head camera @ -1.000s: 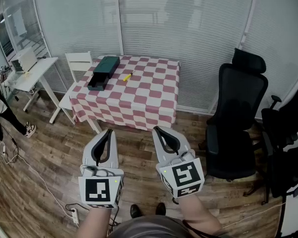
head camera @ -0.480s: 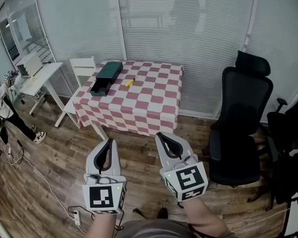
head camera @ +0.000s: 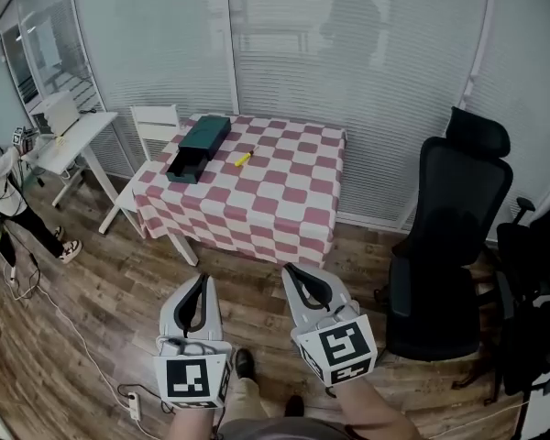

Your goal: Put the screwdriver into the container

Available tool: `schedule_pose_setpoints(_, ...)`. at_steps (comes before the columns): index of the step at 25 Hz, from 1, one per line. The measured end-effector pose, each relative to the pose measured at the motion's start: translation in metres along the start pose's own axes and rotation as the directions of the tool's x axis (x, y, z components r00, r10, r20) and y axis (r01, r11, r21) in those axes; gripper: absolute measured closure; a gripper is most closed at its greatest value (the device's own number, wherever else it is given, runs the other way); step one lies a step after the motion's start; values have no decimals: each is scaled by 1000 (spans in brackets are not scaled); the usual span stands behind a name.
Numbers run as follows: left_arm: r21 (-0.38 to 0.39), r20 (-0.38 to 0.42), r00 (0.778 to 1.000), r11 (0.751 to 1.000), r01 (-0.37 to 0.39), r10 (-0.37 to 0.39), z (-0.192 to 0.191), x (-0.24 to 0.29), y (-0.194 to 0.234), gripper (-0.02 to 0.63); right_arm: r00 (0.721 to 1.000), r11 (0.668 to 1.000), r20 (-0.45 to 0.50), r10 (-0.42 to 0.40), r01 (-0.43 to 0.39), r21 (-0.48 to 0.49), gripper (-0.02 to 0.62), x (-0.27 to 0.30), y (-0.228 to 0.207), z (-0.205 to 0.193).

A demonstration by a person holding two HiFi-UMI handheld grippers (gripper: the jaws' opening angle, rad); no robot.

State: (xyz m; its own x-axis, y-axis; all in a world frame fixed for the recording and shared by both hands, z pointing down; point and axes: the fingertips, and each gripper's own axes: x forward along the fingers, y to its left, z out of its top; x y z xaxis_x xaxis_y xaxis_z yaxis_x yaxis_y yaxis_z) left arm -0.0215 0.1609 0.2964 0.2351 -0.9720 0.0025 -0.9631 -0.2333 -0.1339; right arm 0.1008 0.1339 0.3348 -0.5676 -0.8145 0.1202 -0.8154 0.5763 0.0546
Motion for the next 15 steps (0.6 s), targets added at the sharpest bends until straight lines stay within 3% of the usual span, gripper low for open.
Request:
schedule_pose_setpoints(8,-4,-49,998,999,34,-34,-19,65,51,606,1000,1000,-18,-22,22,8,569,89,-10,0)
schedule_pose_setpoints(15,-5,7,998,998,70,-70,-20,122,106,606,997,997,-19,-75,75,11,569,165,-19,12)
